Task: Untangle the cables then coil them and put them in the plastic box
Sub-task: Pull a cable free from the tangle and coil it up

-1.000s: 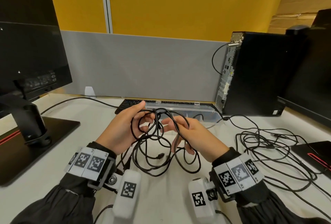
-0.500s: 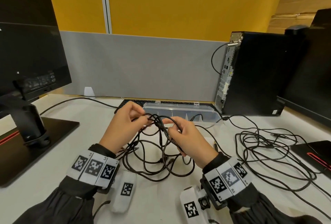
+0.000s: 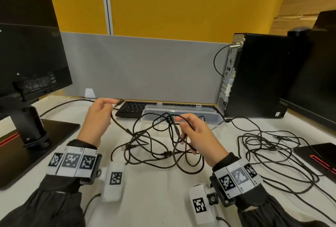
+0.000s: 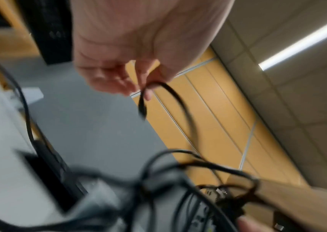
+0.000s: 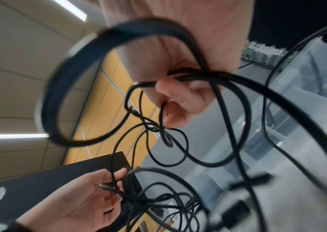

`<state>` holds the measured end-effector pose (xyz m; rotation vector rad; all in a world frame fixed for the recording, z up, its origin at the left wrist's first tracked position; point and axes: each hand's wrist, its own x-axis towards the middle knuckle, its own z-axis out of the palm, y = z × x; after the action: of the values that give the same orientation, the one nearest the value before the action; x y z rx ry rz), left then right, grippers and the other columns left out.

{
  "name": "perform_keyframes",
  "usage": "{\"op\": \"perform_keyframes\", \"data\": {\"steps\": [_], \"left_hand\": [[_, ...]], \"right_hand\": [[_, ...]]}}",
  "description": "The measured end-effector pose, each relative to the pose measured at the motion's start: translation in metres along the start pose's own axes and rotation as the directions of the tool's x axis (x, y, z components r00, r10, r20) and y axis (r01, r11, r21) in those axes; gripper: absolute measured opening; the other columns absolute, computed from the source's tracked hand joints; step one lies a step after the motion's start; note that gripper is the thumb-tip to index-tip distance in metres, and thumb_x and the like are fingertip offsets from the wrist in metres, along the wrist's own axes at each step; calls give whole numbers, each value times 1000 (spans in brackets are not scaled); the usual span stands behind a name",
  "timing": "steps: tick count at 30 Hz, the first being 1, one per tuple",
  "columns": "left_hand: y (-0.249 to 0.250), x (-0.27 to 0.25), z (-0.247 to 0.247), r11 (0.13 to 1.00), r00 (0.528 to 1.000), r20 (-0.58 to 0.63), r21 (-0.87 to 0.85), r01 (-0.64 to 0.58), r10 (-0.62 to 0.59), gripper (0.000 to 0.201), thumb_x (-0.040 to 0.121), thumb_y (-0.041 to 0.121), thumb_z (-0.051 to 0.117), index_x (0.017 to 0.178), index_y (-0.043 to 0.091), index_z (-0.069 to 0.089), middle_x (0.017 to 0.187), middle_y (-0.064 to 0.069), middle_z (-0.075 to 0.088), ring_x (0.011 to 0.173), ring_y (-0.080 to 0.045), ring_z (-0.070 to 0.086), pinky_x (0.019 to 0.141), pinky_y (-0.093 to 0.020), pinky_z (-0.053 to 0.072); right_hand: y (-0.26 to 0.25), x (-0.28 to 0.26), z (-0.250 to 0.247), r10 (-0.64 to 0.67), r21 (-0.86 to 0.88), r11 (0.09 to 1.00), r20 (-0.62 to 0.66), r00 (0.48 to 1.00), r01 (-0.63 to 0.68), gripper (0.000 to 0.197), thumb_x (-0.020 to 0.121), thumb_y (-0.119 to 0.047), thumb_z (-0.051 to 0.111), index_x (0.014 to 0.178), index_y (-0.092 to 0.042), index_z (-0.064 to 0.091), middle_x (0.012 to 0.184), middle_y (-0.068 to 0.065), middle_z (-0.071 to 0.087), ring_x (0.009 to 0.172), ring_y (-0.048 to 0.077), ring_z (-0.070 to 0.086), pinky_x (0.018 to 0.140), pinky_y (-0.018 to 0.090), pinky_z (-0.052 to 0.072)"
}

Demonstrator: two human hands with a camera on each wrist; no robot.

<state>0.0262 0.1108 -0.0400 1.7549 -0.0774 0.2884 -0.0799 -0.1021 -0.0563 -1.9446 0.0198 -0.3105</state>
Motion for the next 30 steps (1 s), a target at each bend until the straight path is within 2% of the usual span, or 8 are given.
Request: {"op": "perform_keyframes", "data": {"steps": [3, 7, 10, 12, 18, 21, 25, 30], "left_hand": [[-1, -3, 2, 973, 988, -17, 178, -147, 152, 19, 93, 14, 48, 103, 28, 56, 120, 0, 37, 99, -12, 44, 92, -29, 36], [12, -24, 9, 895, 883, 200, 58, -443, 424, 7, 88, 27, 58, 94, 29, 62, 97, 11, 58, 85, 8, 54, 74, -4, 40], [17, -39, 16, 900, 783, 475, -48, -433, 402, 26, 77, 48, 66, 96, 31, 63, 96, 14, 66, 89, 1, 61, 79, -9, 46], [17, -44, 19, 897, 739, 546, -57, -438, 395, 29, 76, 41, 72, 101, 32, 61, 95, 10, 68, 89, -3, 63, 84, -12, 46], [17, -48, 21, 902, 707, 585, -109, -417, 397, 29, 84, 6, 63, 107, 23, 57, 75, 4, 69, 74, -9, 63, 76, -12, 46], [16, -47, 25, 929, 717, 595, -181, -322, 364, 21, 91, 6, 54, 109, 18, 53, 91, 6, 71, 77, -9, 62, 78, -22, 49], [15, -45, 24, 922, 716, 584, -294, -252, 382, 37, 86, 22, 51, 122, 30, 51, 116, -5, 64, 96, -36, 54, 86, -22, 48], [18, -50, 24, 883, 672, 584, -392, -257, 455, 46, 92, 4, 48, 133, 24, 39, 133, 15, 55, 66, -5, 48, 61, -18, 44]], "right_hand": [[-3, -2, 0, -52, 53, 997, 1, 999, 52, 18, 99, -19, 41, 111, -22, 54, 71, -6, 53, 53, -1, 54, 35, 16, 33], [-6, -3, 4, -153, 128, 980, -16, 988, 154, 18, 98, -12, 42, 100, -26, 54, 80, 2, 57, 65, 3, 59, 37, 13, 34], [-8, -4, 5, -267, 151, 952, -21, 963, 267, 20, 97, -7, 43, 101, -23, 54, 80, 6, 58, 61, 1, 60, 48, 7, 41], [-7, -3, 6, -348, 153, 924, -45, 937, 350, 17, 97, -9, 44, 102, -21, 55, 77, -3, 58, 67, 5, 62, 65, 11, 46], [-5, -3, 7, -472, 81, 873, -112, 875, 481, 13, 96, -21, 45, 100, -30, 54, 82, -13, 58, 75, 13, 62, 79, 20, 49], [-7, -4, 6, -495, 59, 863, -103, 862, 503, 15, 93, -17, 49, 98, -30, 55, 84, -18, 58, 79, 6, 58, 78, 19, 47], [-9, -4, 3, -611, -138, 790, -97, 786, 597, 15, 85, -17, 65, 89, -31, 60, 88, -22, 56, 85, -2, 53, 78, 10, 40], [-10, -7, 2, -603, -289, 783, -132, 787, 551, 19, 76, -49, 64, 83, -31, 69, 103, -15, 48, 102, 10, 50, 87, 17, 39]]}}
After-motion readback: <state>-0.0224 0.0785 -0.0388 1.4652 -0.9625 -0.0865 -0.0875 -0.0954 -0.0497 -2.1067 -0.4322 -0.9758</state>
